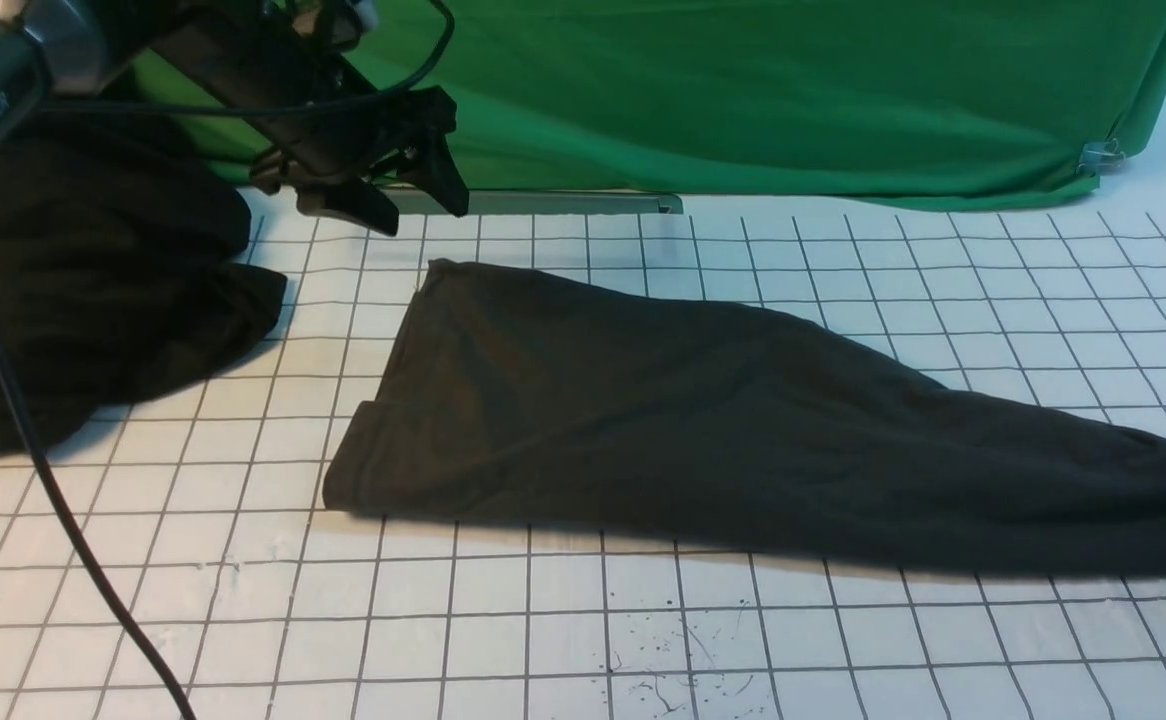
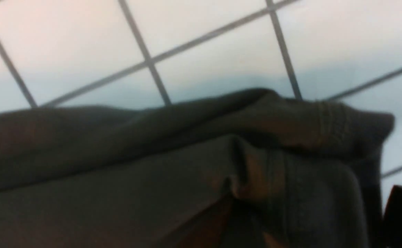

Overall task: Fold a long-sleeved shirt over a white checkered tablecloth.
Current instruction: 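Pull the folded dark garment lengthwise by its ends to straighten it flat on the table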

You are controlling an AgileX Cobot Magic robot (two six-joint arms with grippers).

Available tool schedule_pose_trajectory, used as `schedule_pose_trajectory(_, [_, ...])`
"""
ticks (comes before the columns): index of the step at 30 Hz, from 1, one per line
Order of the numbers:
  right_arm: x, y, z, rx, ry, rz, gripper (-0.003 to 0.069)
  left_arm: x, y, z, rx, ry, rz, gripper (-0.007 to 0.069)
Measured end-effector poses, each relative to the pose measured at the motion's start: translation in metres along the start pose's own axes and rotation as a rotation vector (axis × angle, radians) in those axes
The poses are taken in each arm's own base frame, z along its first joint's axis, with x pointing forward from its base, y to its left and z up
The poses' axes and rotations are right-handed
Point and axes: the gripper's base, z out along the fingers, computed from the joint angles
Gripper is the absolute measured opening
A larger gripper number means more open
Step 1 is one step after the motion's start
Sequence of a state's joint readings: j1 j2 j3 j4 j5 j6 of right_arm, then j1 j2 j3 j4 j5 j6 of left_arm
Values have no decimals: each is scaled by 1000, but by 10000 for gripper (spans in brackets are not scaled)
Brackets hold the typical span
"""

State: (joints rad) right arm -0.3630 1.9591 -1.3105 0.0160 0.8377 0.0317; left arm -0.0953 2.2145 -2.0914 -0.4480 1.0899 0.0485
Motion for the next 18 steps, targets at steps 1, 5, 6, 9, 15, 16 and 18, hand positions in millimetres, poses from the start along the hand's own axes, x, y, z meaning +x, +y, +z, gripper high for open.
schedule_pose_trajectory(1, [0, 0, 1, -1, 0, 1, 438, 0, 0, 0, 1, 0, 0, 479])
schedule_pose_trajectory(5, [-1, 1, 3, -8, -5, 6, 356, 0, 0, 0, 1, 0, -1, 479])
schedule_pose_trajectory(6, [-1, 1, 4, -9, -4, 7, 333, 0, 0, 0, 1, -1, -1, 479])
schedule_pose_trajectory(9, [-1, 2, 4, -18, -4, 15, 181, 0, -1, 0, 6, -4, -3, 479])
schedule_pose_trajectory(15, [-1, 2, 4, -19, -3, -9, 28, -2, -2, 0, 25, -18, -14, 479])
schedule_pose_trajectory(16, [-1, 2, 4, -19, -4, -15, 27, -2, -2, 0, 27, -19, -15, 479])
schedule_pose_trajectory(18, [-3, 2, -3, -14, -16, -48, 26, -2, -3, 0, 30, -19, -17, 479])
